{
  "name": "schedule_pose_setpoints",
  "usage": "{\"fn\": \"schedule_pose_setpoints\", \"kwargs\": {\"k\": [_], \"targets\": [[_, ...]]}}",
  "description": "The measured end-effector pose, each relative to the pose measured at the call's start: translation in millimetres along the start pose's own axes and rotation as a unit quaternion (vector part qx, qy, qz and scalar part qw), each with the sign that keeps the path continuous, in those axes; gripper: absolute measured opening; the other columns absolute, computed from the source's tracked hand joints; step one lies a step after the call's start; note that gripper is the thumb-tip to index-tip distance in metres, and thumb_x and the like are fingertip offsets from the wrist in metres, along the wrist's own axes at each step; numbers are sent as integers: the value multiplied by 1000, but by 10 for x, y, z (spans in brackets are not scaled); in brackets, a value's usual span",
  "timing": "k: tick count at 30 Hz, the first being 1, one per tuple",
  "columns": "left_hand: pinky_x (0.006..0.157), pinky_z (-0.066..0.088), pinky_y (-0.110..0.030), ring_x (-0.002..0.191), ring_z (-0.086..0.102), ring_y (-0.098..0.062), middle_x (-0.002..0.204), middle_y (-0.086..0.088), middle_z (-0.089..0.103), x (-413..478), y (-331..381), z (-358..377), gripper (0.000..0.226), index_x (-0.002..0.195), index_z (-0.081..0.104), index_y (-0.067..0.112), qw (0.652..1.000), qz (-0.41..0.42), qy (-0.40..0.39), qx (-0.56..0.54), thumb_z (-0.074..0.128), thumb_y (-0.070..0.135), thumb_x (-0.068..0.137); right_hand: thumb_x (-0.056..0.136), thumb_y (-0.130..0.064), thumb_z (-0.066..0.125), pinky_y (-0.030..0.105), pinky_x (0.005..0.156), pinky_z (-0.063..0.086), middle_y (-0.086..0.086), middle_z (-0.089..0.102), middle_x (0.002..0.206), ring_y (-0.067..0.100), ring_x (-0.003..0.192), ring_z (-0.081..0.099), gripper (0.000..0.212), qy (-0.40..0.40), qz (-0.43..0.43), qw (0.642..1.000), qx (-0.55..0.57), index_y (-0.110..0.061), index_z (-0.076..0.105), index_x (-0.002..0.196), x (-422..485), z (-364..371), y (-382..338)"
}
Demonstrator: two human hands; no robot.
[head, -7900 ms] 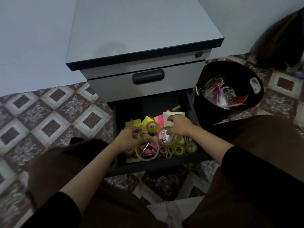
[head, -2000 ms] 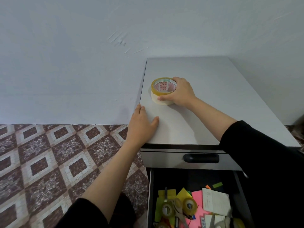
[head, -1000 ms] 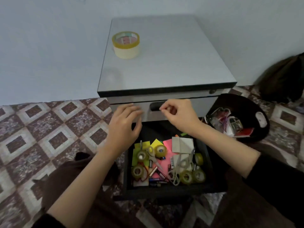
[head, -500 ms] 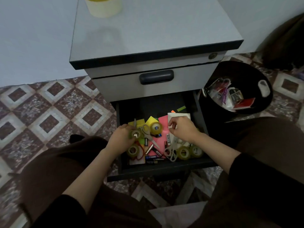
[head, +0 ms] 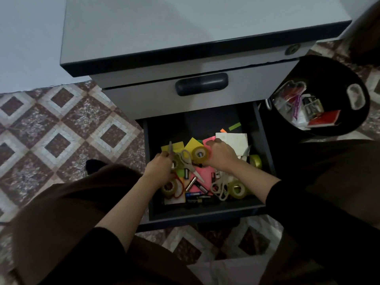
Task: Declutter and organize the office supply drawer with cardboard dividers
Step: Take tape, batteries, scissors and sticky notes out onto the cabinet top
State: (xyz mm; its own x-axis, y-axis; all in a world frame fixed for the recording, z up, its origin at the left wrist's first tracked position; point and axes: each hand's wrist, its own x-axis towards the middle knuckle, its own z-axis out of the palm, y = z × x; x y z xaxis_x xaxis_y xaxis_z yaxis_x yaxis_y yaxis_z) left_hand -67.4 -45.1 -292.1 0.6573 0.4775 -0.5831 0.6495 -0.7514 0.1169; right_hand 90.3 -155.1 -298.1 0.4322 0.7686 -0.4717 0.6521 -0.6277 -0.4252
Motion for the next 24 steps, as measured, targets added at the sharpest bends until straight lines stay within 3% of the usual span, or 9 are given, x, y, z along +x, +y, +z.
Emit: {"fn": "schedule_pose_setpoints", "kwargs": {"k": [7, 20, 24], "targets": [[89, 46, -37, 121, 43, -30, 133, -14, 40, 62, 30, 41, 56, 140, 36, 11, 1000, -16, 13, -2, 58, 18, 89, 76, -36, 72, 34, 85, 46, 14, 48, 122, 31, 110, 52, 62, -43, 14, 999, -17, -8, 49, 126, 166, 122, -41], [85, 47, -32, 103, 56, -26, 118, -10, 50, -262, -24, -203, 58, 132, 49, 16, 991, 38, 83, -93, 68, 31, 80, 78, -25, 69, 32, 86, 44, 12, 51, 122, 29, 112, 52, 54, -6, 16, 1000, 15, -10, 51, 126, 12, -82, -46], [81, 47, -33, 99, 56, -26, 110, -9, 54, -485, 24, -407, 55, 127, 52, 16, 985, 17, 131, -109, 68, 35, 78, 71, -18, 75, 28, 76, 44, 11, 59, 114, 27, 103, 57, 49, 8, -3, 999, 31, -8, 56, 115, -168, -276, -94]]}}
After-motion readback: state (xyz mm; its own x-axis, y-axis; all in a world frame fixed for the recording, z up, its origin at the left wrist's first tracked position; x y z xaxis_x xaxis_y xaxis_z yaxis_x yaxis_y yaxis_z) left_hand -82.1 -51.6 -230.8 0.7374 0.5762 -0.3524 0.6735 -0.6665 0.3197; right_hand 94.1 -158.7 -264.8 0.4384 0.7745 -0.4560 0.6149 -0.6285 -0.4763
